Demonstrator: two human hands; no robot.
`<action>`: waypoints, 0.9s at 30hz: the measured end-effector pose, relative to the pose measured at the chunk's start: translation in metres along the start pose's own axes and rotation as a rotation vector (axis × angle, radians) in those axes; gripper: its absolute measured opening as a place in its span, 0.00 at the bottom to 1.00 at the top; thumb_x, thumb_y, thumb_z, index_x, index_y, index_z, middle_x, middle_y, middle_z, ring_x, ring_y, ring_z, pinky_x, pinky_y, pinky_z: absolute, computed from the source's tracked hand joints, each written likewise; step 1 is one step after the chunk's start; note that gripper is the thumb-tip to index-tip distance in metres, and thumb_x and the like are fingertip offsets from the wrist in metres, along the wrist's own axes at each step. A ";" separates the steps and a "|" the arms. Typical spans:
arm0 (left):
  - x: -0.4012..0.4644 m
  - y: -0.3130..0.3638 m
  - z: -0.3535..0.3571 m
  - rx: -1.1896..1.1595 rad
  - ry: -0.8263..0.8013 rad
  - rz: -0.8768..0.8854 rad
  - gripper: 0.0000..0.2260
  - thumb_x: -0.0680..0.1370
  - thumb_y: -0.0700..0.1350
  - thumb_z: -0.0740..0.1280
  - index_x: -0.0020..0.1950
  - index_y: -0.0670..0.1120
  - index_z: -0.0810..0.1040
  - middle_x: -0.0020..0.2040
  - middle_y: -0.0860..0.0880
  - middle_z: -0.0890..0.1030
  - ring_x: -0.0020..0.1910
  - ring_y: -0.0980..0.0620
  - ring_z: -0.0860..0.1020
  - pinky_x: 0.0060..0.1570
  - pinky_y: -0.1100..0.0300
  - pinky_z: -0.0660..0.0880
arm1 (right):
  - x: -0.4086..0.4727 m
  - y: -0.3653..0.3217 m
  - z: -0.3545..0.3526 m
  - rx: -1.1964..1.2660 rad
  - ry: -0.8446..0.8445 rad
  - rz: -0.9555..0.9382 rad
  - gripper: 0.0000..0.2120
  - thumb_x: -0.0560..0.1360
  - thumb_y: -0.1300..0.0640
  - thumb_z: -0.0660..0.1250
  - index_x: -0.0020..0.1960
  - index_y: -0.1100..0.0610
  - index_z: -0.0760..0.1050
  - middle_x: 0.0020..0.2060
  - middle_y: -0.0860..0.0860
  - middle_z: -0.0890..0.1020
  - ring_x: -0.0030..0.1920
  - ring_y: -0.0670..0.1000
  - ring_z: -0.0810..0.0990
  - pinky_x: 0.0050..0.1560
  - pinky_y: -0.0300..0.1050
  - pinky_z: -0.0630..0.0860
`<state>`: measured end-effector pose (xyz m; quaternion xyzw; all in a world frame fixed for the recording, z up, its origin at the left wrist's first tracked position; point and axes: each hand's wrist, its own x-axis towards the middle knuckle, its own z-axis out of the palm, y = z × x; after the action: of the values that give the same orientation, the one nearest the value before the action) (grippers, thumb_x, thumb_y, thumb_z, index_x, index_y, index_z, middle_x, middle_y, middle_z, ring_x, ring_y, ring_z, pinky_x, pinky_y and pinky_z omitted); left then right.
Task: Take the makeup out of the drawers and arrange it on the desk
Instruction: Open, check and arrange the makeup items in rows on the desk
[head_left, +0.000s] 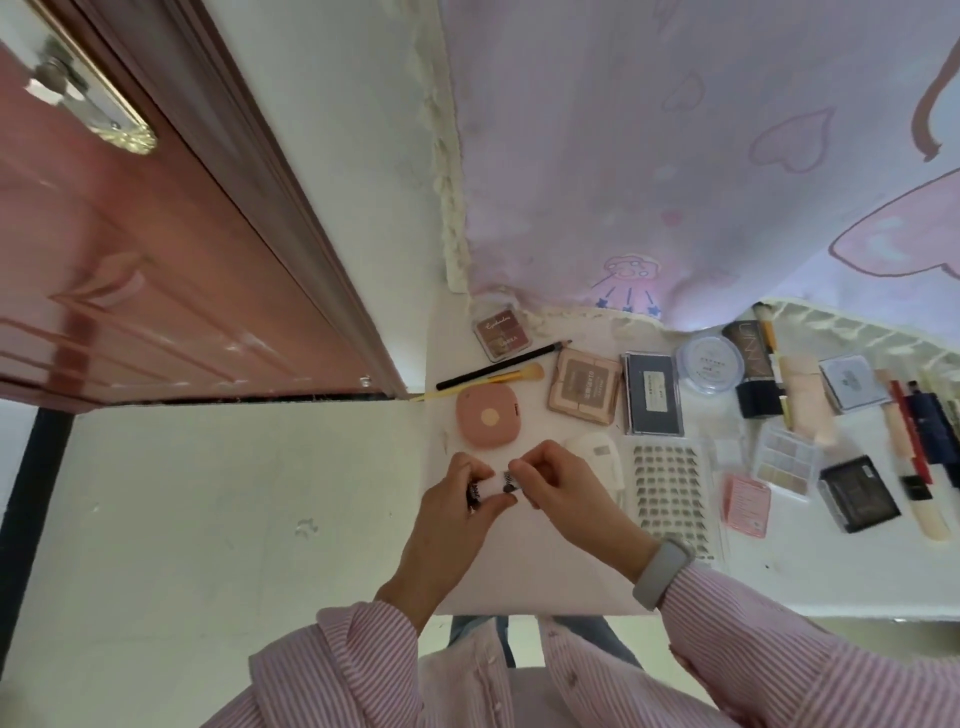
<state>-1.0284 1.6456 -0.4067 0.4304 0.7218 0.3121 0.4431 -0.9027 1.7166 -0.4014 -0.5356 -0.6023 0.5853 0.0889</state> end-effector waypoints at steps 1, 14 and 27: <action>-0.001 0.000 0.001 -0.007 0.061 0.004 0.09 0.74 0.44 0.69 0.47 0.49 0.68 0.41 0.59 0.73 0.39 0.62 0.73 0.39 0.75 0.68 | 0.003 -0.003 -0.001 0.005 -0.017 -0.008 0.09 0.77 0.53 0.62 0.39 0.53 0.70 0.28 0.47 0.74 0.29 0.44 0.70 0.32 0.35 0.67; 0.003 0.021 0.055 -0.395 0.574 -0.196 0.12 0.79 0.39 0.60 0.35 0.46 0.70 0.26 0.54 0.71 0.25 0.60 0.67 0.30 0.66 0.65 | 0.045 -0.005 -0.039 -0.169 -0.424 -0.341 0.12 0.78 0.63 0.60 0.39 0.50 0.65 0.32 0.44 0.71 0.32 0.40 0.69 0.38 0.33 0.67; -0.011 0.032 0.132 -0.490 0.844 -0.351 0.11 0.81 0.42 0.53 0.38 0.47 0.64 0.31 0.49 0.71 0.27 0.54 0.66 0.29 0.59 0.65 | 0.037 0.027 -0.072 -0.339 -0.702 -0.450 0.07 0.77 0.60 0.60 0.48 0.49 0.67 0.39 0.45 0.74 0.34 0.46 0.71 0.38 0.38 0.71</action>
<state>-0.8950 1.6584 -0.4307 0.0231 0.8047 0.5395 0.2467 -0.8507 1.7817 -0.4205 -0.1670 -0.7849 0.5906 -0.0847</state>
